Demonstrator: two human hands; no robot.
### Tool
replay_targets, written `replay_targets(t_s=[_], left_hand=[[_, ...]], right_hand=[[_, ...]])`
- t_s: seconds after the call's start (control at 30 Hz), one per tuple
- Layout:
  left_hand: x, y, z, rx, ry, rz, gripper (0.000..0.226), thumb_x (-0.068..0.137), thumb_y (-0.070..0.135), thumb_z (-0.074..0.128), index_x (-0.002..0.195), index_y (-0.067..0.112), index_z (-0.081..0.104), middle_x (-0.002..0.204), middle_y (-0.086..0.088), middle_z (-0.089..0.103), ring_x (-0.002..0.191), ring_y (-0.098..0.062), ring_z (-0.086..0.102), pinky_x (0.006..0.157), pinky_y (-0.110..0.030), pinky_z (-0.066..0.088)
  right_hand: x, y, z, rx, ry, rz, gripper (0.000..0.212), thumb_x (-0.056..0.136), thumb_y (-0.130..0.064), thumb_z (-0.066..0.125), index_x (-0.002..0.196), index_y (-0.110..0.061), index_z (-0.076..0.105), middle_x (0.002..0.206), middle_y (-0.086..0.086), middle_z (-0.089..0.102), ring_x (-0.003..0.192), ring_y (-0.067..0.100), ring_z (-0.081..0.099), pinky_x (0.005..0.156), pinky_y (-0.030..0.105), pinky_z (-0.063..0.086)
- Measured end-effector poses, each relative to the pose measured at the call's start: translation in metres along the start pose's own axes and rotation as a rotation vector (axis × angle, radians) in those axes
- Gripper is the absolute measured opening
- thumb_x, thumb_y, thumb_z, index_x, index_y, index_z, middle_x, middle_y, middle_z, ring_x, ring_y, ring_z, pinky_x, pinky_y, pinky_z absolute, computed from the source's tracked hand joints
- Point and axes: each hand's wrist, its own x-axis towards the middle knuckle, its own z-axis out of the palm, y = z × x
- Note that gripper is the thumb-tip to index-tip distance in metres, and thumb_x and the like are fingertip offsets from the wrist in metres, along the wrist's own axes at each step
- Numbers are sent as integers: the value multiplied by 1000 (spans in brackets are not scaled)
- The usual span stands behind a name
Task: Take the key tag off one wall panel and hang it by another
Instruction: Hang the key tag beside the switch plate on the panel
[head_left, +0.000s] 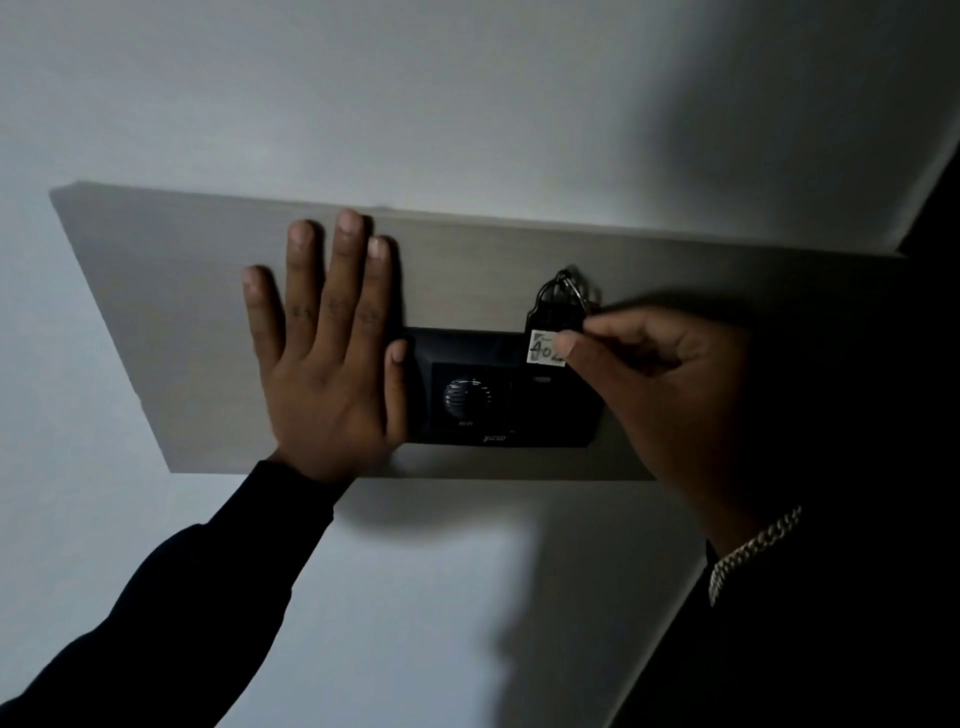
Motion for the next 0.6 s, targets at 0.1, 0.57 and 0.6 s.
replay_targets(t_s=[0.1,0.57,0.6], left_hand=[[1,-1,2,6,9,7,63,99,34,25,158,12,19,168,0,5,157,-26,3,127,-48,-1],[-1,-4,1,19,15,25,65,98,39,24,158,14,19,167,0,5,157,-24,2,128,-47,0],[-1,-5,1,17,17,24,66,98,39,24,158,14,19,167,-1,6,157,-25,2,128,-47,0]], right_hand=[[2,-4,-3,42,30,-31,15,74,-5,77,84,-6,67,66,2,64,58,6,56,56,10,46],[30,-18,-18,-404,-214,-509,22,87,-11,64,107,-6,70,92,-5,63,79,-10,52,79,9,42],[31,-18,-19,-403,-220,-527,21,88,-11,63,107,-5,71,92,-2,64,80,-8,53,80,10,42]])
